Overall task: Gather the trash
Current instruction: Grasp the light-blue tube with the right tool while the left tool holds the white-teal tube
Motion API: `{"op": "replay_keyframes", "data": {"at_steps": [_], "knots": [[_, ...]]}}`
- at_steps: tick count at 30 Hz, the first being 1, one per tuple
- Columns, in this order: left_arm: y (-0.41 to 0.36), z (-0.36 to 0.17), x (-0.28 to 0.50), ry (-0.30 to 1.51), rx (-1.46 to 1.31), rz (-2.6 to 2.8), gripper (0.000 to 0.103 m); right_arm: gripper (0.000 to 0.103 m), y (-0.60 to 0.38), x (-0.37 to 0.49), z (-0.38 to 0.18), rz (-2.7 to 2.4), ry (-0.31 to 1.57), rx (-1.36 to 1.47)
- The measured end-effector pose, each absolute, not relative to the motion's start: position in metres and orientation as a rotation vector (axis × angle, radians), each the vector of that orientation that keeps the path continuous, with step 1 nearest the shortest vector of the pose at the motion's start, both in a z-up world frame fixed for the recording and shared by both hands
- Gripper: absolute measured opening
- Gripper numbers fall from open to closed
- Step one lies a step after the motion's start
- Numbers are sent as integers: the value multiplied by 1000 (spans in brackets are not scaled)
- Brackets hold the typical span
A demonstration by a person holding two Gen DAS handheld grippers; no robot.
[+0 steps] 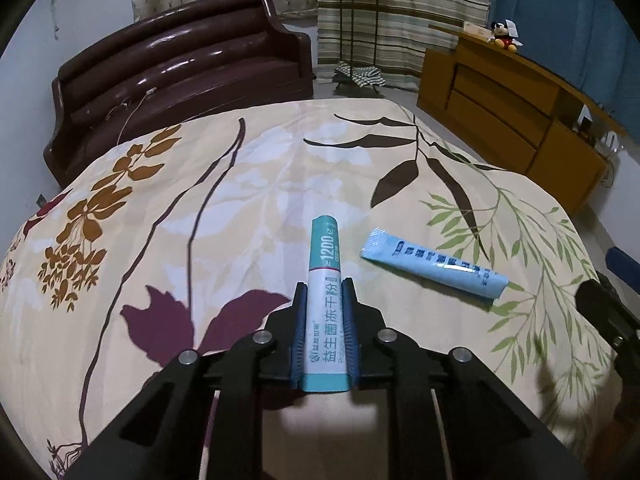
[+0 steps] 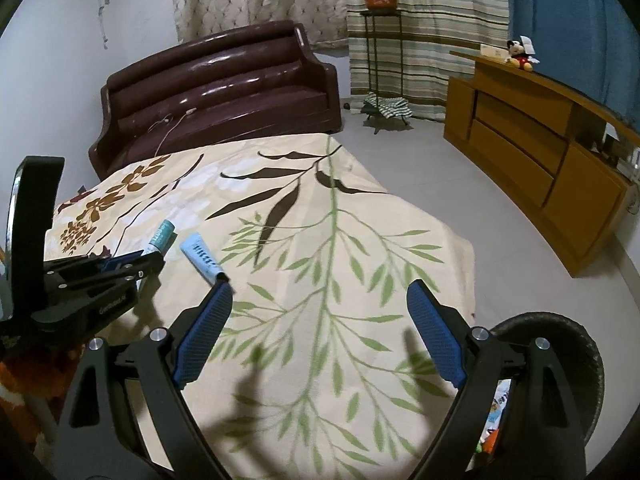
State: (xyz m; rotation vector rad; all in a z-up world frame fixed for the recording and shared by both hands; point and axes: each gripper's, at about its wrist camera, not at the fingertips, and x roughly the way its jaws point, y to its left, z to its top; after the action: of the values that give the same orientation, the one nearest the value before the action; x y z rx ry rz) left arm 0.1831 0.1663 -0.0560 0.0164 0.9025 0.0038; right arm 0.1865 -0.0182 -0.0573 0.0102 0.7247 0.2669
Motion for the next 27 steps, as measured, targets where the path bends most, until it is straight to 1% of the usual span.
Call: {"op": "replay_keyframes", "data": {"at_steps": [6, 8, 12, 14, 21, 23, 25, 26, 27], "knots": [[189, -54, 171, 902, -9, 39, 18, 84, 10, 193, -57, 324, 736, -27], [196, -54, 167, 902, -11, 51, 18, 79, 20, 196, -57, 347, 742, -47], [215, -51, 158, 898, -27, 80, 18, 74, 40, 204, -58, 383, 757, -82], [224, -49, 155, 895, -33, 93, 18, 68, 50, 208, -59, 396, 768, -101], [249, -50, 147, 894, -47, 131, 18, 62, 76, 222, -69, 424, 809, -144], [254, -51, 146, 894, -54, 138, 18, 55, 81, 226, -72, 428, 823, -155], [260, -52, 145, 896, -65, 143, 18, 52, 85, 228, -75, 431, 838, -160], [262, -52, 145, 896, -70, 145, 18, 48, 87, 230, -77, 429, 847, -164], [264, -53, 144, 897, -73, 144, 18, 46, 89, 231, -78, 428, 856, -169]]}}
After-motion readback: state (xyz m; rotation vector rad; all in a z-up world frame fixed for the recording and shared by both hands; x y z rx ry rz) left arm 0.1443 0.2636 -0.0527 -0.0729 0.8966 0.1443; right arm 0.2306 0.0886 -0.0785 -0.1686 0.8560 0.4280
